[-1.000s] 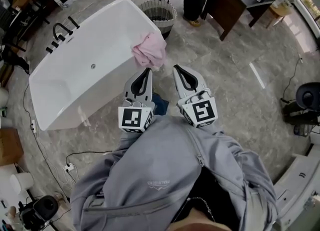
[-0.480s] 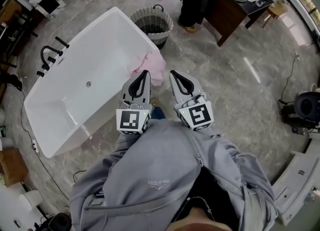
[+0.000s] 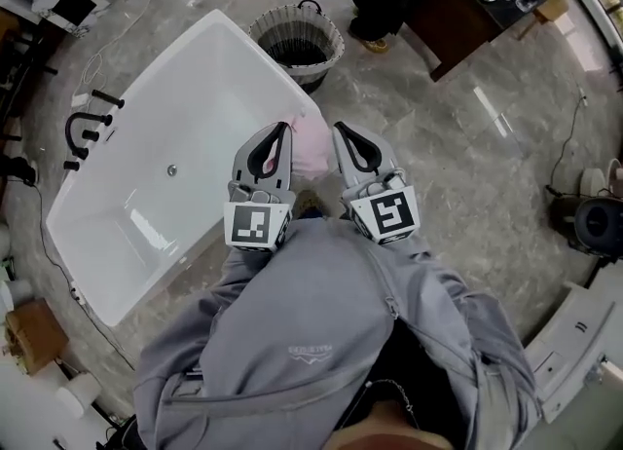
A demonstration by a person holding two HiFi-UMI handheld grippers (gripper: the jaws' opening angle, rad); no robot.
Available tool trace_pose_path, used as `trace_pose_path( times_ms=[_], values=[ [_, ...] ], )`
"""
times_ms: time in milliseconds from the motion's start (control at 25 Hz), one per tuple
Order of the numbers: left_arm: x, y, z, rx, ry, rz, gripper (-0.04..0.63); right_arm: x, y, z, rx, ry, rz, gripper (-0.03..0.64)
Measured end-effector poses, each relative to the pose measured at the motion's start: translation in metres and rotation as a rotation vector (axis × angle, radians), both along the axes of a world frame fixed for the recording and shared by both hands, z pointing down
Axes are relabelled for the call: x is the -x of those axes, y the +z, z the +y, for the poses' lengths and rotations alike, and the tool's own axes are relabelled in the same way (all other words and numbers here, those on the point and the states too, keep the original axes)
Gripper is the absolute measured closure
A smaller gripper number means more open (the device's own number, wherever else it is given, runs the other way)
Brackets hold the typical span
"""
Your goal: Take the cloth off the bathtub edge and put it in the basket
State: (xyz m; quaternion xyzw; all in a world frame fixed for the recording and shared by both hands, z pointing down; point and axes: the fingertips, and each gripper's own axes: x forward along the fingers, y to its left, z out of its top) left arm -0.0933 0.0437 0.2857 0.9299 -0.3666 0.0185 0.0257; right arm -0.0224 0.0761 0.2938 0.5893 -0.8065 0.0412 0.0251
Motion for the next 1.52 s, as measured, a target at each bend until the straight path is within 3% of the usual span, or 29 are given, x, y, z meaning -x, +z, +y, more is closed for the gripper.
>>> trace_pose_path(
  times_ms=[320, 720, 960, 1520],
  values=[
    [0.006, 0.034, -0.030, 0.104, -0.064, -0.008, 0.584, 0.003, 0.028, -0.034, 0.103, -0.090, 0.040, 0.611],
    [0.013, 0.044, -0.047, 0.120, -0.189, -0.027, 0.583, 0.003, 0.040, -0.068, 0.115, -0.220, 0.065, 0.612],
    [0.008, 0.059, -0.041, 0.133, -0.211, -0.044, 0.583, 0.003, 0.059, -0.067, 0.137, -0.268, 0.055, 0.612],
    [0.032, 0.181, -0.050, 0.270, -0.228, -0.133, 0.583, 0.016, 0.180, -0.072, 0.295, -0.366, 0.120, 0.611]
  ],
)
